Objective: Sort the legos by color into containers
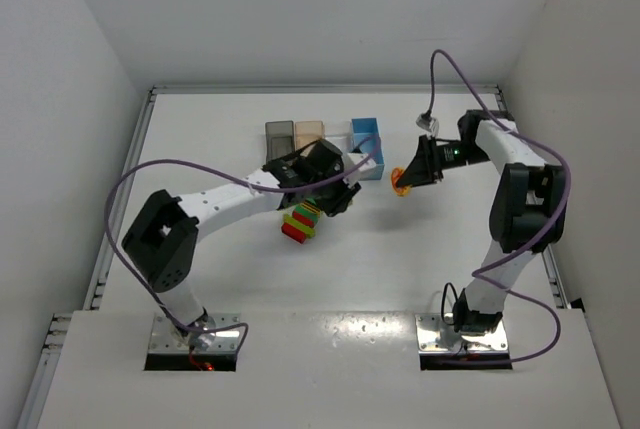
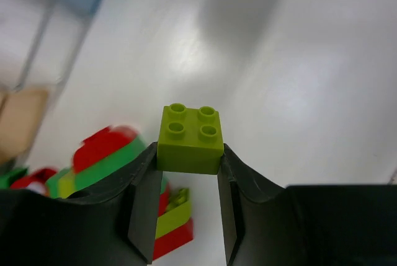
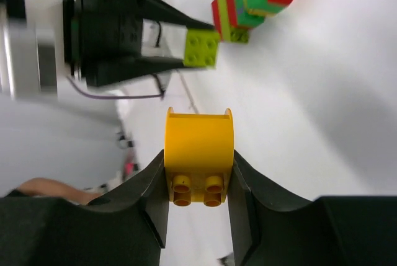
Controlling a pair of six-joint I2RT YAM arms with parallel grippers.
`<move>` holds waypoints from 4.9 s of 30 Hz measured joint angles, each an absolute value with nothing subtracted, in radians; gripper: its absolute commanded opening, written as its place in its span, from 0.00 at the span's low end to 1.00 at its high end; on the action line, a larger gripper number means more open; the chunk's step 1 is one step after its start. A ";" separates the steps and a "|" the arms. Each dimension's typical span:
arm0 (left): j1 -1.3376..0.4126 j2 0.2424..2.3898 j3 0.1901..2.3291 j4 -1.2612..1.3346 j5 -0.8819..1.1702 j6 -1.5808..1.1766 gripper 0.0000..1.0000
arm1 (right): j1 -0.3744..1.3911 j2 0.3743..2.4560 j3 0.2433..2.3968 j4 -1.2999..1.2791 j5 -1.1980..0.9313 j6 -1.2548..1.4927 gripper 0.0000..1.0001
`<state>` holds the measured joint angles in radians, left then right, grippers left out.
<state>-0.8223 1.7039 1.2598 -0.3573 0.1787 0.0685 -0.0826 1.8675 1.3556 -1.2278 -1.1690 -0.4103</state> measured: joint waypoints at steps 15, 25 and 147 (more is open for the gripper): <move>-0.405 1.687 1.473 -0.375 0.121 -0.048 0.12 | 0.058 1.977 1.815 -0.746 -0.842 -0.020 0.00; -0.391 1.882 1.609 -0.407 0.192 -0.080 0.13 | 0.216 2.204 1.968 -0.604 -0.649 0.110 0.00; -0.676 1.882 1.208 -0.467 -0.023 -0.243 0.71 | 0.153 1.433 1.100 -0.591 -0.473 -0.150 0.60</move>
